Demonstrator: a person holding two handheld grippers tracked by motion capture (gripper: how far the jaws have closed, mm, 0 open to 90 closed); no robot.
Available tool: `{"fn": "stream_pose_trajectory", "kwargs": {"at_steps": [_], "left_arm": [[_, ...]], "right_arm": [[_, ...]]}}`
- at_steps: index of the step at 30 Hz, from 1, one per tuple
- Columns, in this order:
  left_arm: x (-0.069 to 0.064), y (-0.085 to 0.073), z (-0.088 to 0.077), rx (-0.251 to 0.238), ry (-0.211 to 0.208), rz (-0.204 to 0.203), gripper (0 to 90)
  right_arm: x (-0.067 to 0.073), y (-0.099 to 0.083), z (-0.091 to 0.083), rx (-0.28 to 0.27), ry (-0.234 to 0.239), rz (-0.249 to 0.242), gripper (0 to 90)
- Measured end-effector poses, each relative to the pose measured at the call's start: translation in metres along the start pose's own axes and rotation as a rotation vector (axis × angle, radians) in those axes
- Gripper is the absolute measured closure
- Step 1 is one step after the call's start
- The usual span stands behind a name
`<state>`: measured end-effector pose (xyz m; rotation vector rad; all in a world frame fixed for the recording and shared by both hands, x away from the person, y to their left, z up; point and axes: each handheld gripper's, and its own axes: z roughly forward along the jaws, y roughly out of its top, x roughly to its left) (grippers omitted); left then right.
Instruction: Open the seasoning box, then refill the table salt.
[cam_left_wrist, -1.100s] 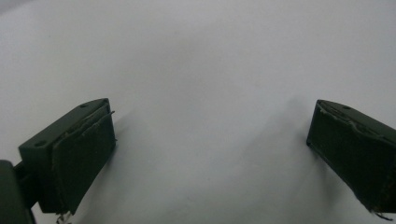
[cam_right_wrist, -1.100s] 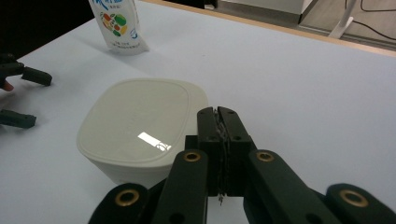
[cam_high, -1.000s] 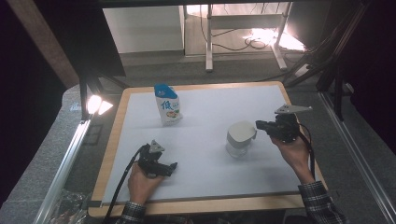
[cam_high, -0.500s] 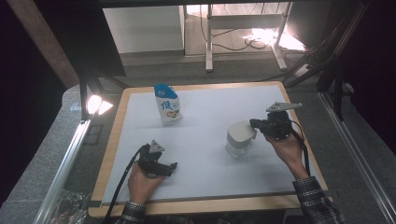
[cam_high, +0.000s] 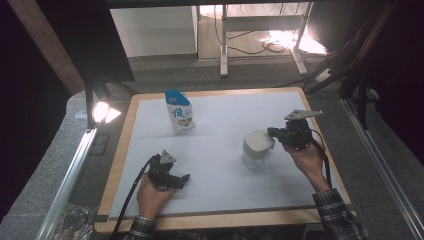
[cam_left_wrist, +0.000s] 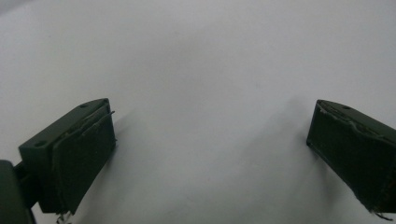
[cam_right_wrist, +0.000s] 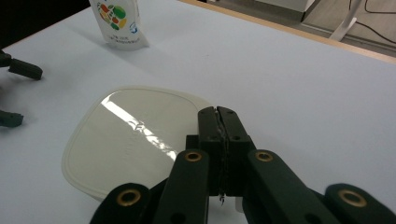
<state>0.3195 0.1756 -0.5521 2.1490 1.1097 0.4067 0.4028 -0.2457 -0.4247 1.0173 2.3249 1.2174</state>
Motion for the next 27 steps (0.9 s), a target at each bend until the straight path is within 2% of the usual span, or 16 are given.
{"fn": "stream_pose_trajectory", "kwargs": {"at_steps": [4,22,25,27], "left_arm": [[0.0,0.0,0.0,0.0,0.0,0.0,1.0],[0.0,0.0,-0.0001,0.0,0.0,0.0,1.0],[-0.0001,0.0,-0.0001,0.0,0.001,-0.002,0.9],[-0.0002,-0.0001,-0.0001,0.0,0.0,-0.003,1.0]], "right_arm": [[-0.0027,-0.0013,-0.0005,-0.005,0.015,0.024,89.2],[-0.0045,-0.003,-0.0014,-0.01,0.024,0.029,89.3],[-0.0049,-0.0031,-0.0015,-0.011,0.019,0.027,89.3],[-0.0056,-0.0037,-0.0014,-0.002,-0.006,0.019,89.3]]}}
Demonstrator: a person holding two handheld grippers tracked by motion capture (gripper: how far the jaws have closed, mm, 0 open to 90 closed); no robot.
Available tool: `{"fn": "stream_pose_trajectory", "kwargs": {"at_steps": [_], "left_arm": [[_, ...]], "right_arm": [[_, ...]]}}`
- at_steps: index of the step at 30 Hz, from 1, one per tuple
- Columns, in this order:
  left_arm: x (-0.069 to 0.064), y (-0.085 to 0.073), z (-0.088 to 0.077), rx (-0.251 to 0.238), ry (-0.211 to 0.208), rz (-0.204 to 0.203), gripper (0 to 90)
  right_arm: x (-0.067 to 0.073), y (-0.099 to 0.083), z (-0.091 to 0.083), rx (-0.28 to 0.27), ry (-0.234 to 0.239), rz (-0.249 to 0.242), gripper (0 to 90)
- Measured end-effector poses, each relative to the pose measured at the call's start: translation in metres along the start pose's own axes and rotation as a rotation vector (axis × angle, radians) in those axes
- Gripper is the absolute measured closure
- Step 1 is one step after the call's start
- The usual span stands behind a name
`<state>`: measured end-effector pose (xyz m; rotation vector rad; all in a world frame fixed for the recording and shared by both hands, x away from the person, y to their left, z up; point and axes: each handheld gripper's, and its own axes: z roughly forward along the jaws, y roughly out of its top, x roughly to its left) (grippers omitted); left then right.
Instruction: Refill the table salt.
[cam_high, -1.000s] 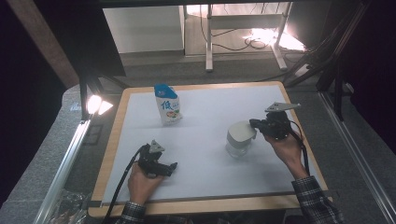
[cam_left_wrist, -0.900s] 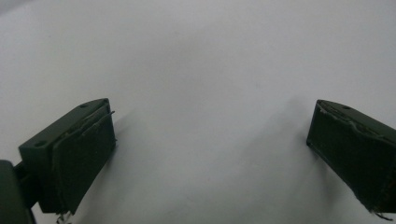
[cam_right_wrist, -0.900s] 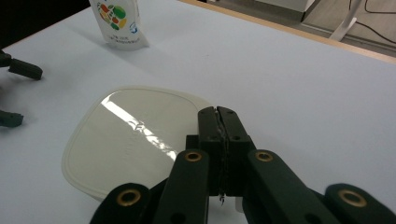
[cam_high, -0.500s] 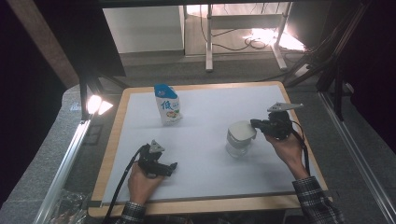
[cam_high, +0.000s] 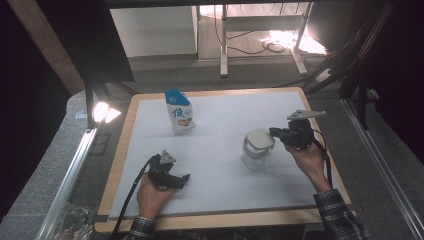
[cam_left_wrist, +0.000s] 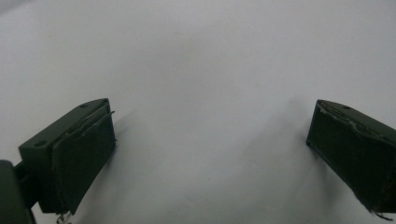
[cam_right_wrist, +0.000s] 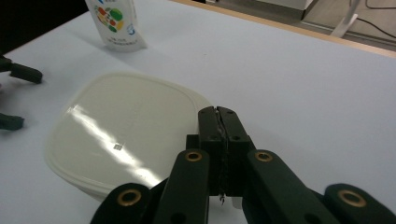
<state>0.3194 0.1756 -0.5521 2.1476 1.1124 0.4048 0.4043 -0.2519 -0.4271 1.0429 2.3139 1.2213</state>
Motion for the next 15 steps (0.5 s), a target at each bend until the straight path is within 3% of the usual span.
{"fn": "stream_pose_trajectory", "kwargs": {"at_steps": [7,15], "left_arm": [[0.0,0.0,0.0,-0.002,0.0,-0.003,0.9],[0.0,0.0,0.0,-0.003,-0.001,-0.004,1.0]], "right_arm": [[-0.003,-0.006,0.004,0.035,-0.04,-0.025,89.3],[-0.008,-0.014,0.005,0.026,-0.018,0.004,89.2]]}}
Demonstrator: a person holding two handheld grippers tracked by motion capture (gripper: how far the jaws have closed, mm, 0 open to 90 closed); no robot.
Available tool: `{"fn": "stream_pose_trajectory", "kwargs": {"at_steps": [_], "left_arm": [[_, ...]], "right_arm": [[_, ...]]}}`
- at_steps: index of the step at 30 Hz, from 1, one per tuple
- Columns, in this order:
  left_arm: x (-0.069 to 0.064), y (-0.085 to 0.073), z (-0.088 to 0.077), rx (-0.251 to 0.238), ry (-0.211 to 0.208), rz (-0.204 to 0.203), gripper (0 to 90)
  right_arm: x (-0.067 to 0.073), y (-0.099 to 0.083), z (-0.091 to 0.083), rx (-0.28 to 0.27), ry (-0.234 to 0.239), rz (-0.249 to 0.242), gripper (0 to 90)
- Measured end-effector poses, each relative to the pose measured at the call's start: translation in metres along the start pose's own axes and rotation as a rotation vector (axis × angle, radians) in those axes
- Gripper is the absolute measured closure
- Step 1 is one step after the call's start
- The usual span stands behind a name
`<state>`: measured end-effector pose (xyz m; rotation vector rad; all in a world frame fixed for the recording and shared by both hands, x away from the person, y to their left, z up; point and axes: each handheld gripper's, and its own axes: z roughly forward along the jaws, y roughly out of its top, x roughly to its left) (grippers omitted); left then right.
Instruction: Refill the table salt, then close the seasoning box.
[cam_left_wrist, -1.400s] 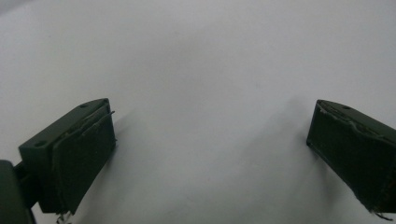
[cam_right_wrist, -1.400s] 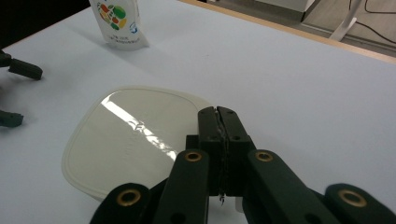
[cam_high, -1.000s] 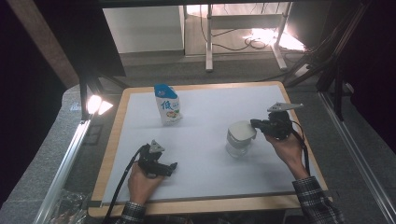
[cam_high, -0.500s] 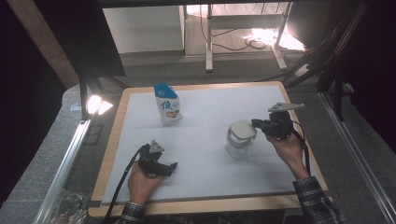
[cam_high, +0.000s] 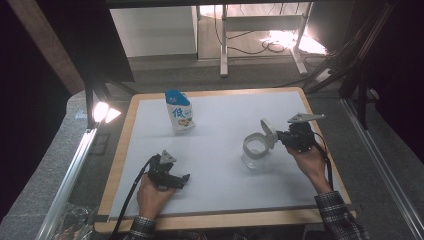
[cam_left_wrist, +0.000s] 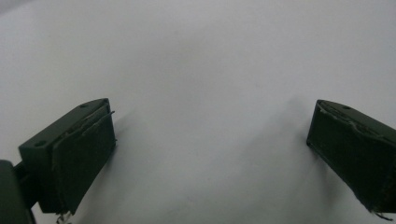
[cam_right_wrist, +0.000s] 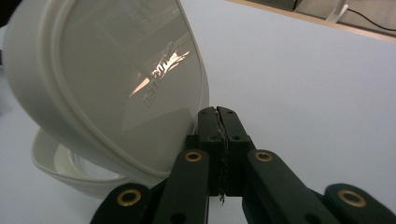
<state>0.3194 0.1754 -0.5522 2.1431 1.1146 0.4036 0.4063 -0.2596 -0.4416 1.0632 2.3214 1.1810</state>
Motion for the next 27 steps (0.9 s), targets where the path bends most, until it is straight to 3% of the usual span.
{"fn": "stream_pose_trajectory", "kwargs": {"at_steps": [6,17,27], "left_arm": [[0.0,0.0,0.0,0.0,0.001,0.0,1.0],[0.001,0.0,0.0,0.003,-0.005,-0.004,0.9],[0.002,0.001,-0.001,0.001,-0.013,0.005,3.7]], "right_arm": [[-0.002,-0.003,-0.001,-0.003,-0.005,0.0,87.4],[-0.006,-0.02,-0.01,-0.01,-0.063,-0.015,75.7],[-0.002,-0.043,-0.019,-0.012,-0.094,-0.009,60.3]]}}
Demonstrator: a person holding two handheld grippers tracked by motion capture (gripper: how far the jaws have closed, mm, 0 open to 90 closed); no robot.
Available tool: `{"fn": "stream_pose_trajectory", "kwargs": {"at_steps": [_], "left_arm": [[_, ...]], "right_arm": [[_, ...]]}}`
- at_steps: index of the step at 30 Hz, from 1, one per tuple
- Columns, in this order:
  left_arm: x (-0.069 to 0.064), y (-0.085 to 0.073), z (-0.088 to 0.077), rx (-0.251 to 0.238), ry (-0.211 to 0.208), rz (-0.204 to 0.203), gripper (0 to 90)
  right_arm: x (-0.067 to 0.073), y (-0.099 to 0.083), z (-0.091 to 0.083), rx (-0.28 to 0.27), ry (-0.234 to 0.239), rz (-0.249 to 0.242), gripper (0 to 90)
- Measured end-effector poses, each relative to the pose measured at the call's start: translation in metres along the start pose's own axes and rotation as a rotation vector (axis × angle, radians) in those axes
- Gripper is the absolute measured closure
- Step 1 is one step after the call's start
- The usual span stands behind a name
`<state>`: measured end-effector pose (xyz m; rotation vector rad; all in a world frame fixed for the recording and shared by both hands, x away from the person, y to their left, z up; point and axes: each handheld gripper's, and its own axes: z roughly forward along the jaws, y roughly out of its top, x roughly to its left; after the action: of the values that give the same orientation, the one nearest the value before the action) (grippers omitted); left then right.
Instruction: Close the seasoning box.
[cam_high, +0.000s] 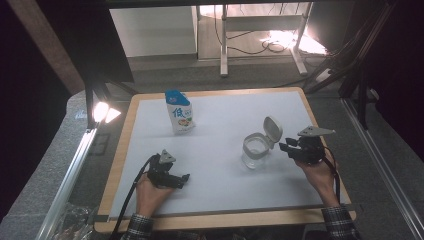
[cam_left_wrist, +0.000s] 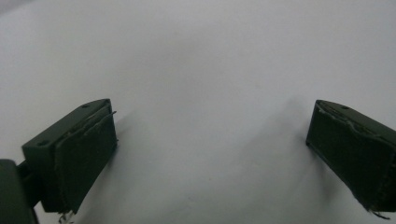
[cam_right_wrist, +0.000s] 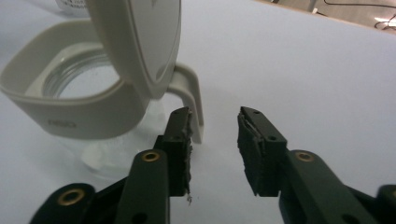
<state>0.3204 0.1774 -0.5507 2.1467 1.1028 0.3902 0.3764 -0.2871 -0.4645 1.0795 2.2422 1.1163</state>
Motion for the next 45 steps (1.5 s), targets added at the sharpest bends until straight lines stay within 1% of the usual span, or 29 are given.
{"fn": "stream_pose_trajectory", "kwargs": {"at_steps": [2,4,5,6,7,8,11,13,15,19,20,22,25,27,29,30,32,34,36,37,40,41,42,43,44,45], "left_arm": [[0.001,0.001,-0.002,0.0,-0.005,0.007,8.6],[0.002,0.003,-0.004,0.007,0.023,0.02,9.5],[0.003,0.005,-0.005,0.004,0.024,0.022,9.8],[0.006,0.007,-0.007,-0.007,0.012,0.013,10.2],[0.006,0.007,-0.007,-0.007,0.012,0.013,10.3],[0.01,0.009,-0.009,-0.016,0.007,0.002,10.3],[0.016,0.013,-0.014,-0.03,0.0,-0.001,11.5],[0.02,0.017,-0.016,-0.037,-0.013,-0.002,12.3],[0.023,0.02,-0.016,-0.04,-0.012,-0.002,13.2],[0.03,0.03,-0.017,-0.037,0.0,0.019,14.8],[0.032,0.033,-0.018,-0.042,0.001,0.03,15.6],[0.035,0.038,-0.019,-0.047,0.0,0.036,17.4],[0.039,0.044,-0.02,-0.058,-0.006,0.032,18.7],[0.044,0.049,-0.022,-0.062,0.002,0.028,20.2],[0.048,0.053,-0.022,-0.068,0.007,0.013,21.0],[0.053,0.056,-0.023,-0.079,0.005,0.001,21.0],[0.054,0.058,-0.024,-0.081,0.004,0.003,21.3],[0.063,0.065,-0.026,-0.099,-0.004,-0.014,21.9],[0.065,0.068,-0.027,-0.103,-0.004,-0.015,22.5],[0.07,0.073,-0.028,-0.109,-0.001,-0.014,23.1],[0.078,0.08,-0.028,-0.113,0.015,-0.004,25.0],[0.08,0.082,-0.028,-0.116,0.019,-0.007,25.8],[0.083,0.084,-0.027,-0.12,0.019,-0.006,26.5],[0.083,0.084,-0.027,-0.12,0.019,-0.006,27.3],[0.087,0.086,-0.027,-0.13,0.017,-0.014,27.3],[0.092,0.09,-0.026,-0.139,0.009,-0.015,29.9]], "right_arm": [[0.0,-0.002,0.0,0.004,-0.002,-0.002,59.5],[0.001,-0.006,0.0,0.005,-0.006,0.002,57.0],[0.002,-0.01,0.0,0.01,-0.004,0.006,54.7],[0.002,-0.012,0.001,0.013,-0.004,0.008,53.9],[0.002,-0.012,0.001,0.013,-0.004,0.008,53.9],[0.003,-0.013,0.001,0.014,-0.005,0.011,53.1],[0.004,-0.018,0.002,0.021,-0.006,0.017,49.9],[0.005,-0.02,0.002,0.022,-0.004,0.021,47.6],[0.006,-0.022,0.003,0.025,-0.006,0.02,45.9],[0.007,-0.027,0.003,0.03,-0.009,0.021,43.8],[0.007,-0.028,0.004,0.029,-0.007,0.024,43.3],[0.008,-0.031,0.005,0.033,-0.006,0.026,42.3],[0.008,-0.036,0.005,0.04,-0.009,0.025,42.1],[0.008,-0.038,0.005,0.04,-0.012,0.025,42.0],[0.008,-0.041,0.005,0.042,-0.01,0.028,41.9],[0.008,-0.042,0.005,0.046,-0.014,0.03,41.7],[0.008,-0.045,0.006,0.048,-0.019,0.026,41.3],[0.008,-0.048,0.007,0.05,-0.022,0.024,41.1],[0.008,-0.05,0.007,0.051,-0.023,0.024,41.0],[0.008,-0.053,0.008,0.048,-0.023,0.028,40.9],[0.007,-0.056,0.008,0.048,-0.027,0.033,40.9],[0.007,-0.057,0.009,0.049,-0.027,0.035,40.9],[0.007,-0.058,0.009,0.051,-0.028,0.031,40.9],[0.007,-0.058,0.009,0.051,-0.028,0.031,40.9],[0.007,-0.058,0.009,0.053,-0.029,0.03,40.9],[0.007,-0.059,0.01,0.057,-0.027,0.03,40.8]]}}
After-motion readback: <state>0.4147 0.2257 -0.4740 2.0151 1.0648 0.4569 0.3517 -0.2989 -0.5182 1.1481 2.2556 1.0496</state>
